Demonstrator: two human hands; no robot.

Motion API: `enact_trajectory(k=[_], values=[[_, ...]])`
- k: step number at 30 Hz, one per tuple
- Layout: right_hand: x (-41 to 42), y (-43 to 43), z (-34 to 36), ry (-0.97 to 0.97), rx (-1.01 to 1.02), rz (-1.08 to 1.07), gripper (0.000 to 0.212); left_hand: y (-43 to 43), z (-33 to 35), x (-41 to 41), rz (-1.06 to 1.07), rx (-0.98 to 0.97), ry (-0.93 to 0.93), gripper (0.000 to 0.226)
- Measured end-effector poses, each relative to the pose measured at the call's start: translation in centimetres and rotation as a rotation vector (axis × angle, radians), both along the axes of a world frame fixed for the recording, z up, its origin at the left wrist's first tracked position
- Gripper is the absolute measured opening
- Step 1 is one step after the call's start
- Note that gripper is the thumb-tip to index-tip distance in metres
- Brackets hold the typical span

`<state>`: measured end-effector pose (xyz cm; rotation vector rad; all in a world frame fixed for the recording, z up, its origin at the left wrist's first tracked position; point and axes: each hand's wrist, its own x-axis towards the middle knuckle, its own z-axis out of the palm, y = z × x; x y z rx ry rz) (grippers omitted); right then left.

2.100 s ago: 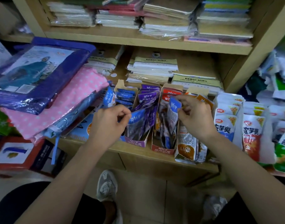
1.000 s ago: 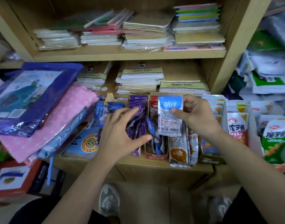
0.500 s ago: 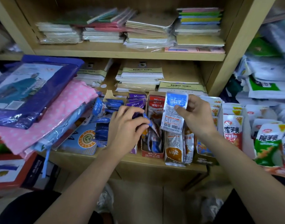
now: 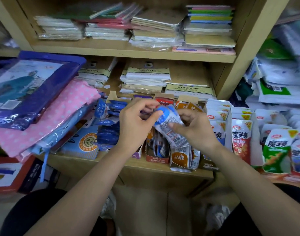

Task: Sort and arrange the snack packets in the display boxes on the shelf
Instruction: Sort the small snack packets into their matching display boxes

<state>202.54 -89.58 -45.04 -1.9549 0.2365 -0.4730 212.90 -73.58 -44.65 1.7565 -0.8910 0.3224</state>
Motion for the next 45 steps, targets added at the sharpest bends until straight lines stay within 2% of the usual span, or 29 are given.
enact_trajectory(k=[1, 3, 5, 9, 12, 15, 17, 24, 28, 32, 34, 38, 42, 45], values=[[0.0, -0.3, -0.1, 0.005, 0.01, -0.049, 0.022, 0.3, -0.2, -0.1, 0.028, 0.015, -0.005, 0.029], [-0.2, -1.2, -0.1, 0.015, 0.029, -0.142, 0.02, 1.3, -1.1, -0.8, 0.09, 0.11, -0.076, 0.022], [-0.4, -1.9, 0.0, 0.027, 0.049, -0.201, 0.021, 2.5, -2.4, -2.2, 0.104, 0.309, -0.149, 0.016], [-0.7, -2.7, -0.4, 0.048, 0.001, -0.257, 0.024, 3.5, -3.9, -4.6, 0.152, 0.717, -0.155, 0.04], [-0.9, -2.7, -0.6, 0.044, -0.001, -0.246, 0.024, 2.7, -3.8, -4.9, 0.195, 0.838, -0.122, 0.039], [-1.2, -2.7, -0.7, 0.057, -0.022, -0.23, 0.025, 2.2, -4.5, -4.6, 0.171, 0.744, -0.007, 0.019], [-1.4, -2.7, -0.7, 0.056, -0.033, -0.228, 0.026, 2.3, -4.6, -4.4, 0.166, 0.649, 0.027, 0.013], [-1.8, -2.9, -0.5, 0.045, -0.011, -0.257, 0.022, 4.5, -2.3, -2.6, 0.257, 0.225, 0.052, 0.027], [-1.7, -2.7, -0.4, 0.042, 0.007, -0.265, 0.021, 5.3, -1.6, -1.1, 0.287, 0.18, 0.064, 0.026], [-1.4, -2.3, -0.3, 0.026, 0.054, -0.245, 0.02, 5.4, -0.9, 0.5, 0.318, 0.22, 0.151, 0.015], [-1.3, -2.1, -0.4, 0.029, 0.062, -0.23, 0.018, 5.3, -0.8, 1.2, 0.325, 0.218, 0.257, 0.014], [-1.0, -1.5, -0.6, 0.027, 0.057, -0.218, 0.016, 5.3, -1.0, 2.5, 0.306, 0.037, 0.518, 0.022], [-0.5, -0.3, -0.7, 0.017, 0.163, -0.173, 0.006, 5.8, -0.4, 3.1, 0.293, -0.088, 0.609, 0.014], [0.0, 0.7, -0.3, 0.002, 0.249, -0.077, 0.003, 6.3, -0.1, 3.7, 0.272, -0.087, 0.621, 0.013]])
